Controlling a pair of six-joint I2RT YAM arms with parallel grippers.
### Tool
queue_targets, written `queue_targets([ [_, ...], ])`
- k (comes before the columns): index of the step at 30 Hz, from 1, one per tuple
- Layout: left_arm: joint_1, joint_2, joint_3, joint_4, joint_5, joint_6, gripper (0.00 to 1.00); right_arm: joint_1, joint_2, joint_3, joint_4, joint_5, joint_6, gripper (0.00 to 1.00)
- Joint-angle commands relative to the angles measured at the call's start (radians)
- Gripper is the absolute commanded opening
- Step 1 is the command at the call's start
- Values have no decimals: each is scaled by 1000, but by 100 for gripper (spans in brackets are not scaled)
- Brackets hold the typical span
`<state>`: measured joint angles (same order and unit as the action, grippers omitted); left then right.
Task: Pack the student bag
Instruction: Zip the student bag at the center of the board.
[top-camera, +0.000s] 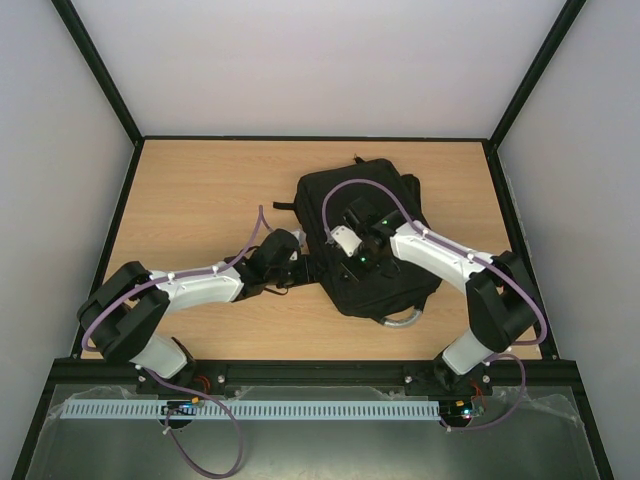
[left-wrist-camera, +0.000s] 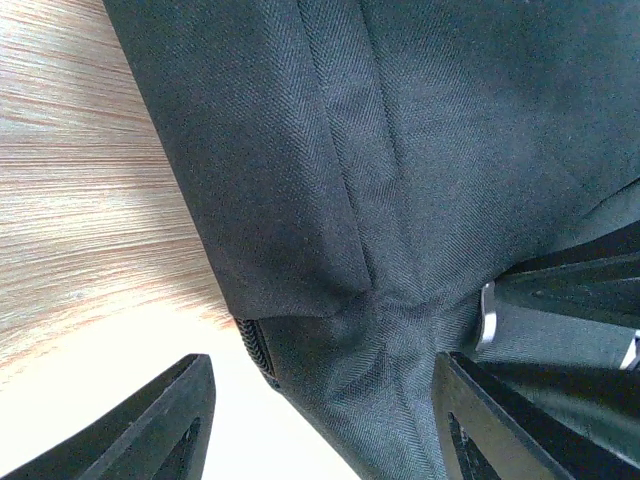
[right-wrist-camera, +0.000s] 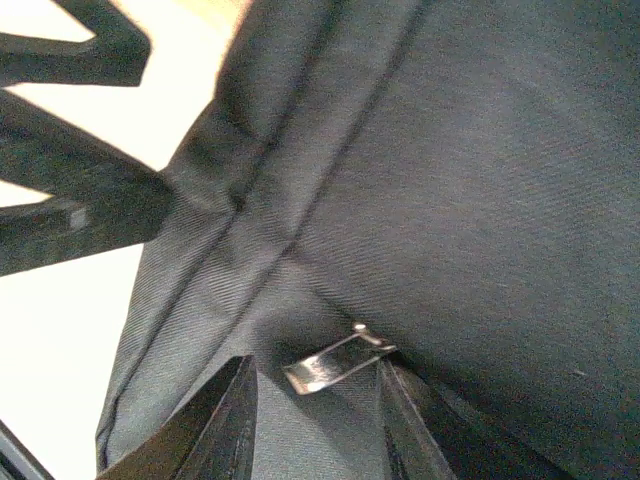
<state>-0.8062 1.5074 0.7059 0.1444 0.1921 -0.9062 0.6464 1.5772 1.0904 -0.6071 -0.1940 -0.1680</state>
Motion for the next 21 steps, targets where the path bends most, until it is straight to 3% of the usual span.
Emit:
queue_targets([
  [1, -10, 9, 8, 5, 2, 1, 62, -7, 13, 26, -27, 116, 22, 29],
  [7, -12, 13, 17, -3, 4, 4, 62, -7, -30, 0, -34, 185, 3, 15],
  [14, -13, 16, 21, -8, 4, 6, 62, -8, -96, -21, -49, 188, -18, 9],
  [16, -14, 16, 21, -8, 4, 7, 62, -8, -104, -26, -50, 142, -16, 12],
  [18, -14, 16, 21, -9, 4, 6, 62, -8, -103, -36, -41, 121, -6, 24],
  [21, -16, 11, 19, -11, 2, 6, 62, -10, -95, -39, -33, 81, 3, 29],
])
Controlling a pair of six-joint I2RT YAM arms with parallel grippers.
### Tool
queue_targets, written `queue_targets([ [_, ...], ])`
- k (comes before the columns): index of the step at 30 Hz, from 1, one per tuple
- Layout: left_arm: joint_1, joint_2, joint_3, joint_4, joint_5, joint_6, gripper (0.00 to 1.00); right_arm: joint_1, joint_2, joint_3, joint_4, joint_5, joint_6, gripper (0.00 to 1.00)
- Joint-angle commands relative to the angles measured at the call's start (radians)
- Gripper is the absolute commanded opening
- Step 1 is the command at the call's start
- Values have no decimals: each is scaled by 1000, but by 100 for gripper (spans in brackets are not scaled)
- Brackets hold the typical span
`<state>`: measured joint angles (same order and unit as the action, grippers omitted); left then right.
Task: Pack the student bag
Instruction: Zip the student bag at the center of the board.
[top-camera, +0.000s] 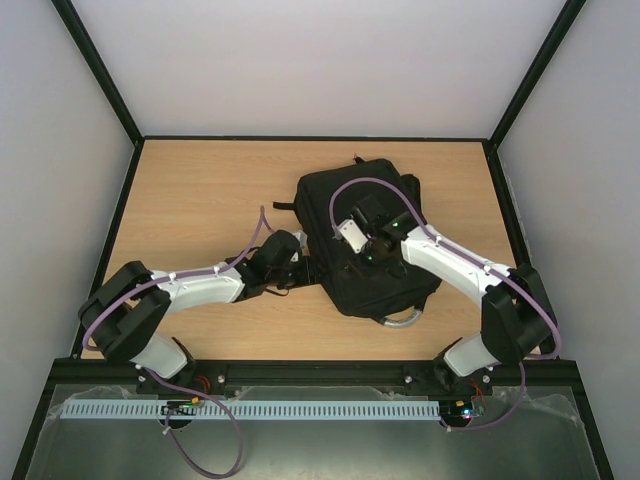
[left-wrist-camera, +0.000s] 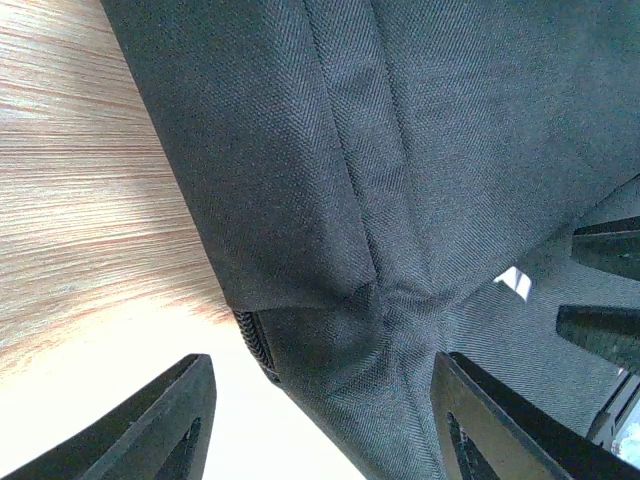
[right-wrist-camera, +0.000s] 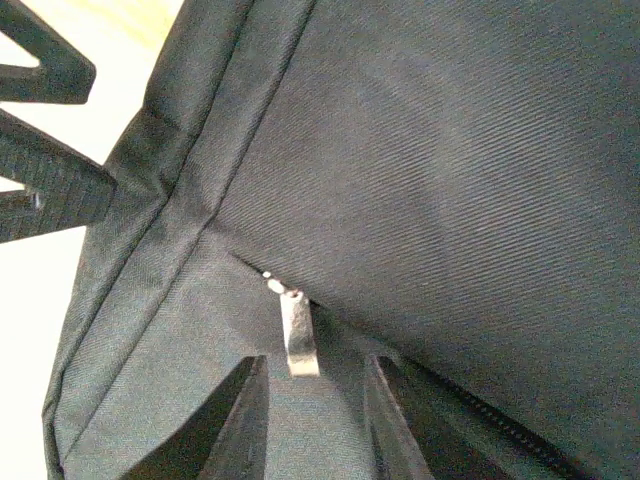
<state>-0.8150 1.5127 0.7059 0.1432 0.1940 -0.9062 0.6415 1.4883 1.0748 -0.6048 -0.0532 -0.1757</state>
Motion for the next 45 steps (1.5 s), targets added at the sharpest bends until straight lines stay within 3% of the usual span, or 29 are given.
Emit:
queue_targets([
  [1, -6, 4, 17, -10, -1, 6, 62, -5, -3, -25, -33, -69, 15, 32],
  [4, -7, -1, 12, -12, -3, 6, 62, -9, 18, -22, -31, -81, 23, 39],
  [16, -7, 11, 11, -10, 0, 3, 62, -47, 112, -22, -11, -99, 31, 38],
  [18, -9, 11, 8, -4, 0, 0, 62, -65, 125, -14, -14, -149, 25, 35],
  [20, -9, 13, 6, 0, 1, -2, 62, -86, 143, -9, -19, -201, 14, 23],
  [22, -11, 17, 3, 3, 2, -5, 62, -100, 159, -6, -22, -231, 8, 18],
  [28, -16, 19, 1, 2, 1, -7, 62, -105, 136, 8, -37, -186, 5, 8],
  [38, -20, 25, -5, 33, 9, -19, 62, -96, -9, 11, -63, -76, -52, 5],
  [45, -32, 50, 0, 126, 44, -50, 62, -61, 15, 52, -127, -18, -103, 4],
])
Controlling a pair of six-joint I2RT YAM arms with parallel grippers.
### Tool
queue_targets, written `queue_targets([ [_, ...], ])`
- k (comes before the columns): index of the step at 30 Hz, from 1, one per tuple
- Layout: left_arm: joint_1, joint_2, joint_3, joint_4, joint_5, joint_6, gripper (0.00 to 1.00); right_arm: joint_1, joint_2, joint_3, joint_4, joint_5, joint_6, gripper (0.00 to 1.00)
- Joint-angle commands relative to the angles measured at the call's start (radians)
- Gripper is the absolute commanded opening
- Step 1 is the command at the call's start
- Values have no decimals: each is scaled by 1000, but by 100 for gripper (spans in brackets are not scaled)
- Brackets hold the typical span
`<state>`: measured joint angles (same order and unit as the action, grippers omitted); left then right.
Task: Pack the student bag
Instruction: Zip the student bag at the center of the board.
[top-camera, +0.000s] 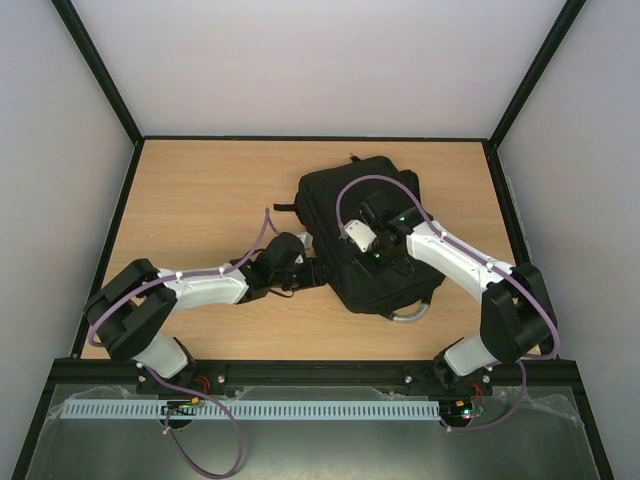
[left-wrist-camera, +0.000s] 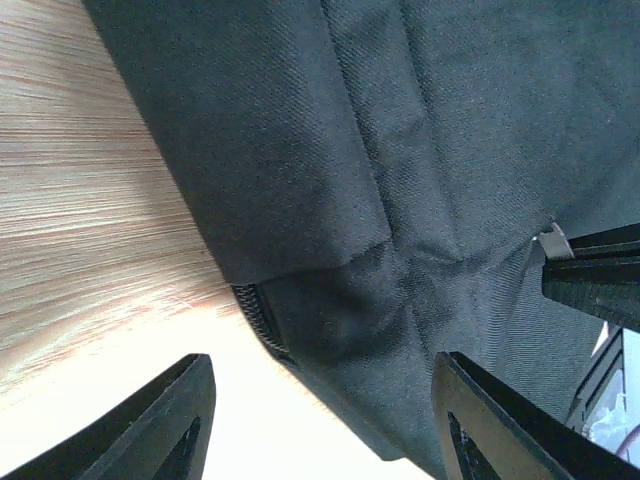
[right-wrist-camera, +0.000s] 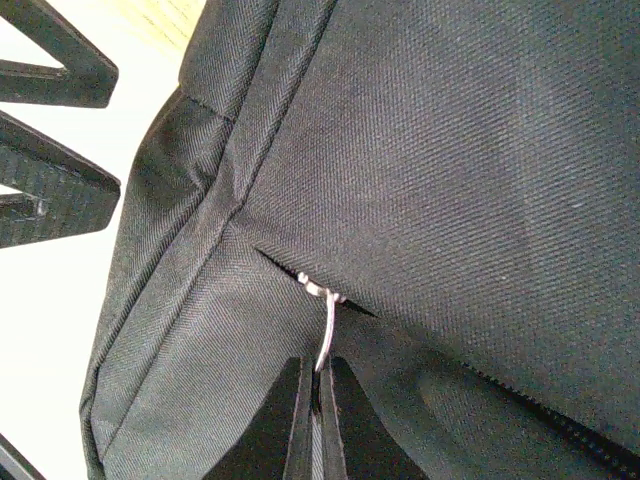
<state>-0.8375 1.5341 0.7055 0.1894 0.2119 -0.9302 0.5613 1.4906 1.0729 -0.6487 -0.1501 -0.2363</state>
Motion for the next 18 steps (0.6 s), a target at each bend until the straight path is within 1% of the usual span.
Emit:
queue_targets([
  [1, -11, 37, 4, 95, 32, -36, 62, 24, 23, 70, -101, 91, -51, 4],
  [4, -19, 57, 10, 158, 49, -64, 62, 31, 41, 119, -148, 103, -69, 4],
  [10, -48, 103, 41, 230, 70, -90, 63, 34, 76, 201, -241, 103, -112, 4],
  [13, -55, 125, 38, 285, 89, -117, 63, 36, 93, 219, -258, 92, -110, 4],
  [18, -60, 131, 10, 401, 115, -163, 60, 49, 119, 227, -267, 79, -89, 4],
])
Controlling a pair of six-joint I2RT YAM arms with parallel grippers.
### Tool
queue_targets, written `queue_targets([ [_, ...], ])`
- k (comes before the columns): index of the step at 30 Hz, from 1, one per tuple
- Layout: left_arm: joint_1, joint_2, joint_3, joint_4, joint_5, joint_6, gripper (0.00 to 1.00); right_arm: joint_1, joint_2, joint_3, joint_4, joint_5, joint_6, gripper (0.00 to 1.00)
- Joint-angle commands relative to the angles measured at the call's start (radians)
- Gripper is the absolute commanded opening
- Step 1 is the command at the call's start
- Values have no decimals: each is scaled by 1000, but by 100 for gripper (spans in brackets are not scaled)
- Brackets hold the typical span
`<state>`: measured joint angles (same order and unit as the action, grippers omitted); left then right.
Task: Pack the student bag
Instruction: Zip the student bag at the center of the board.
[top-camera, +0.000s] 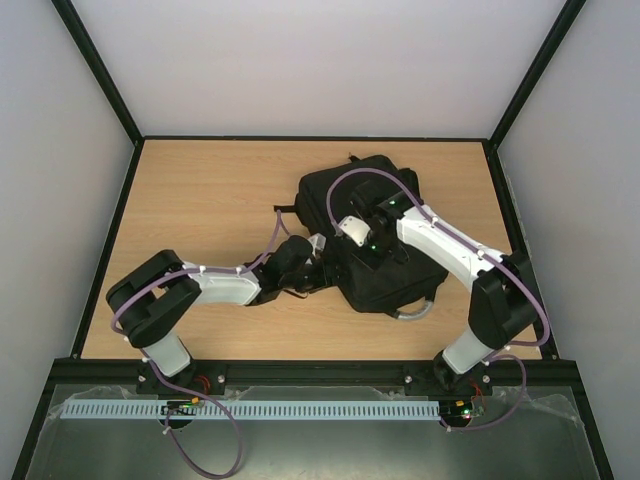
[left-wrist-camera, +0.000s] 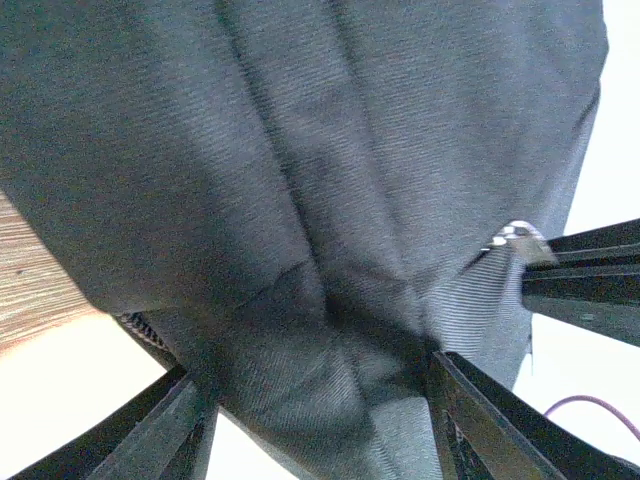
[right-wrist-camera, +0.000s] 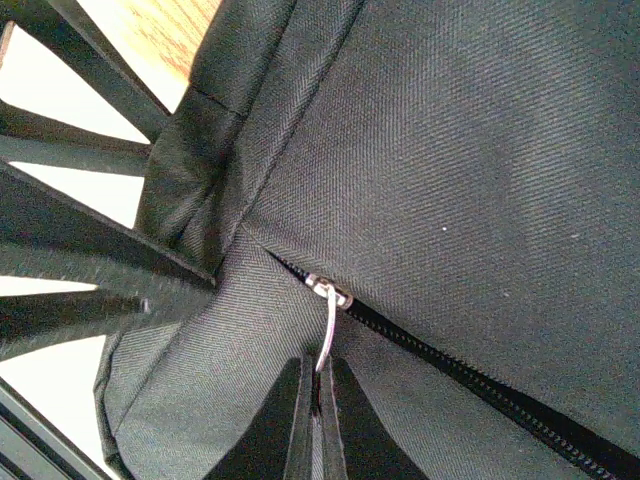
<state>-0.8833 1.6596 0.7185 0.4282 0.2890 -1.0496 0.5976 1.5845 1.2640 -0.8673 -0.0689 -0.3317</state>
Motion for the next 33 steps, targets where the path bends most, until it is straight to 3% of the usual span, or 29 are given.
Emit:
queue_targets([
  [1, -19, -4, -11, 178, 29, -50, 60, 15, 32, 40, -51, -2, 10, 4],
  [5, -40, -36, -13, 158, -13, -28, 64, 23, 48, 61, -60, -30, 22, 4],
  [9, -40, -3, 22, 106, -11, -33, 61, 40, 70, 91, -70, -62, 36, 4],
  [14, -40, 28, 31, 85, -13, -57, 38, 57, 91, 115, -78, -75, 46, 4],
  [20, -41, -15, 20, 24, -67, -28, 3, 57, 98, 116, -97, -62, 42, 2],
  [33, -33, -88, -38, -52, -132, 8, 2, -63, 104, 110, -152, -67, 19, 1],
])
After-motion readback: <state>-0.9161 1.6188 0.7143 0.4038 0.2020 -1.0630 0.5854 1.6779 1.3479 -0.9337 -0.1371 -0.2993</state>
